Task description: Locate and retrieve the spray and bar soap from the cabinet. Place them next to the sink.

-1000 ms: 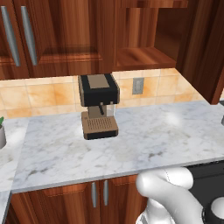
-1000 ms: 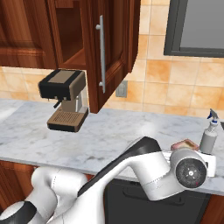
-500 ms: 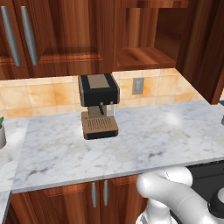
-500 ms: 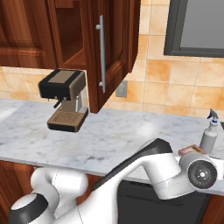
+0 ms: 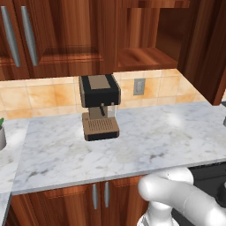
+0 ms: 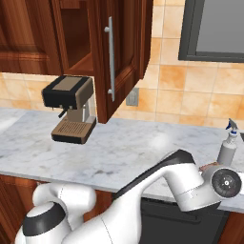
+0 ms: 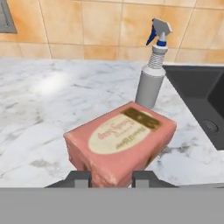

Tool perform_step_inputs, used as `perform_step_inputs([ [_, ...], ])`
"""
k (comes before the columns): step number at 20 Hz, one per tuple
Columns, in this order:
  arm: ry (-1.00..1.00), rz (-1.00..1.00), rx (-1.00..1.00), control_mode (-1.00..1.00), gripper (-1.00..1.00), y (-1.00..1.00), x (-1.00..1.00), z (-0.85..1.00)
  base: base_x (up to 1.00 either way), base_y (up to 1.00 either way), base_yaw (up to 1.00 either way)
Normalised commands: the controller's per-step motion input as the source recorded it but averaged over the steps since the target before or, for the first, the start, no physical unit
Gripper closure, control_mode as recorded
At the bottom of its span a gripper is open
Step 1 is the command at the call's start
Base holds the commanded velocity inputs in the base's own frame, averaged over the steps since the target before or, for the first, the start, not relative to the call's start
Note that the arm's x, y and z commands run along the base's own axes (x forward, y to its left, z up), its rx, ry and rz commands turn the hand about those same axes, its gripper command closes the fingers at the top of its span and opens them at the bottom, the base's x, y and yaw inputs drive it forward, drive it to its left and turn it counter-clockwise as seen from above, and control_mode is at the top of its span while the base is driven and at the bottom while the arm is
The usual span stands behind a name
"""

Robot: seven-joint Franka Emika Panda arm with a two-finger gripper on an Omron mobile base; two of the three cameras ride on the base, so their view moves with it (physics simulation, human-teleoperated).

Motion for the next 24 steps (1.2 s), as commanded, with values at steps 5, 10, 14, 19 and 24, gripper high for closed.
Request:
perform_step_inputs([
  [5, 0.00, 0.02, 0.01, -1.00, 1.00, -0.17, 0.20, -0.21, 0.00, 0.00, 0.00],
  [10, 0.00, 0.02, 0.02, -1.00, 1.00, -0.21, 0.22, -0.19, 0.00, 0.00, 0.00],
  [14, 0.00, 0.02, 0.00, -1.00, 1.00, -0.21, 0.15, -0.19, 0.00, 0.00, 0.00],
  [19, 0.00, 0.02, 0.00, -1.00, 1.00, -0.22, 0.12, -0.20, 0.00, 0.00, 0.00],
  [24, 0.00, 0.01, 0.00, -1.00, 1.00, -0.17, 0.15, -0.16, 0.00, 0.00, 0.00],
])
